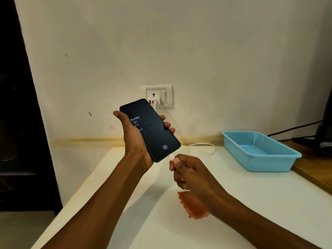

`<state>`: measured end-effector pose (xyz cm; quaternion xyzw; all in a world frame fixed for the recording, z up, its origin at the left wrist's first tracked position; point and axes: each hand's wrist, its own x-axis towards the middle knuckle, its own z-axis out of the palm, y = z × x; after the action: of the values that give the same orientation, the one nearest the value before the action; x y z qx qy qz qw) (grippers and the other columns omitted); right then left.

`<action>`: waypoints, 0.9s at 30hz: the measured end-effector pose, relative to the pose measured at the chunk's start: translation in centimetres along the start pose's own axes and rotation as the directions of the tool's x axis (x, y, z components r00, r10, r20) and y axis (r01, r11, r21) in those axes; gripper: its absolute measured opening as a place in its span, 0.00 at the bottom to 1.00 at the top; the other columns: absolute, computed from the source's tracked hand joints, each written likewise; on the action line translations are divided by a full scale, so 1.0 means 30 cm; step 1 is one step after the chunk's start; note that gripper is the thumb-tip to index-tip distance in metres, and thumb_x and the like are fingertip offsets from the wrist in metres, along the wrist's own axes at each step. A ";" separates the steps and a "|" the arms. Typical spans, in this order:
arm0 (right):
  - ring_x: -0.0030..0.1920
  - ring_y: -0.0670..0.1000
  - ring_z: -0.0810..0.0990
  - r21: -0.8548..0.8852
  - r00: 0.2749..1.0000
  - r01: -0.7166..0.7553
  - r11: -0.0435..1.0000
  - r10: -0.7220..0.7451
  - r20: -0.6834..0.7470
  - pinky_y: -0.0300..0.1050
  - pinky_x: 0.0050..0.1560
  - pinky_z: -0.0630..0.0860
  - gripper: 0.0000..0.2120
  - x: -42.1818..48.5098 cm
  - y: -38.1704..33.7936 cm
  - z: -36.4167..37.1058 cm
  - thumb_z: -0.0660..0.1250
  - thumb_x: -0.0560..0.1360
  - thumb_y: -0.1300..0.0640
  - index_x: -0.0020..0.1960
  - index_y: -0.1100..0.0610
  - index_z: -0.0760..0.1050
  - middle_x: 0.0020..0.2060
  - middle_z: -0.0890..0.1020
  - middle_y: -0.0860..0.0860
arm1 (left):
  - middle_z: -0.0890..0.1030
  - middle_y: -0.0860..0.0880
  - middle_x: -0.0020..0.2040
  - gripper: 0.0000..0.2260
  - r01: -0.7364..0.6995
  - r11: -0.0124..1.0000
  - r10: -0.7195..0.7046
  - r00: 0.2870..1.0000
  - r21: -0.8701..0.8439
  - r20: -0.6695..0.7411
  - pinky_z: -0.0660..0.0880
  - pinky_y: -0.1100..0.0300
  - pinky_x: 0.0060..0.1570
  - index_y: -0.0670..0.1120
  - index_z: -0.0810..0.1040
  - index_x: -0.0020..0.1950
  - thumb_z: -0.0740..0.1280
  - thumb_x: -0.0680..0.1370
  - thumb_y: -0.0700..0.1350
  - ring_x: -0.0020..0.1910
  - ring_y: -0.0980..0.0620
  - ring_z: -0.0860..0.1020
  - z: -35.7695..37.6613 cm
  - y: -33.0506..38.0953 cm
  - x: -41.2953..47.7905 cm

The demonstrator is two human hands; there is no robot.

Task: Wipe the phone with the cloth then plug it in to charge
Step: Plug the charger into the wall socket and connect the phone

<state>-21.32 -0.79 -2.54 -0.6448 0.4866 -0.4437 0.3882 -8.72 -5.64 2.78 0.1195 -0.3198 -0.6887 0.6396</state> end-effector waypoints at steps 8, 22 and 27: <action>0.34 0.45 0.73 -0.088 0.999 -0.012 0.996 0.008 -0.045 0.37 0.40 0.72 0.12 -0.007 0.014 0.014 0.55 0.82 0.51 0.43 0.51 0.73 0.32 0.75 0.48 | 0.79 0.42 0.37 0.41 0.032 0.998 -0.033 0.999 0.057 0.013 0.76 0.52 0.44 0.40 0.80 0.46 0.50 0.68 0.77 0.35 0.46 0.77 0.017 0.001 -0.008; 0.29 0.44 0.77 -0.055 0.988 0.078 0.995 -0.070 0.141 0.32 0.37 0.76 0.16 -0.027 -0.023 0.003 0.53 0.83 0.54 0.40 0.52 0.75 0.29 0.78 0.47 | 0.84 0.40 0.54 0.41 0.029 0.987 -0.023 0.999 0.158 -0.038 0.78 0.37 0.49 0.44 0.77 0.62 0.46 0.71 0.75 0.51 0.36 0.82 -0.020 0.029 0.001; 0.32 0.45 0.79 -0.030 0.980 0.055 0.998 -0.048 0.191 0.35 0.33 0.77 0.16 -0.026 -0.031 -0.005 0.54 0.82 0.55 0.43 0.54 0.77 0.32 0.80 0.49 | 0.82 0.39 0.57 0.43 0.071 0.984 -0.067 0.997 0.161 -0.031 0.78 0.38 0.49 0.43 0.75 0.65 0.45 0.71 0.75 0.52 0.36 0.82 -0.032 0.041 0.006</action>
<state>-21.30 0.16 -1.79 -0.7032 0.4380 -0.3815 0.4100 -7.21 -6.06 2.82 0.1909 -0.3620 -0.6805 0.6078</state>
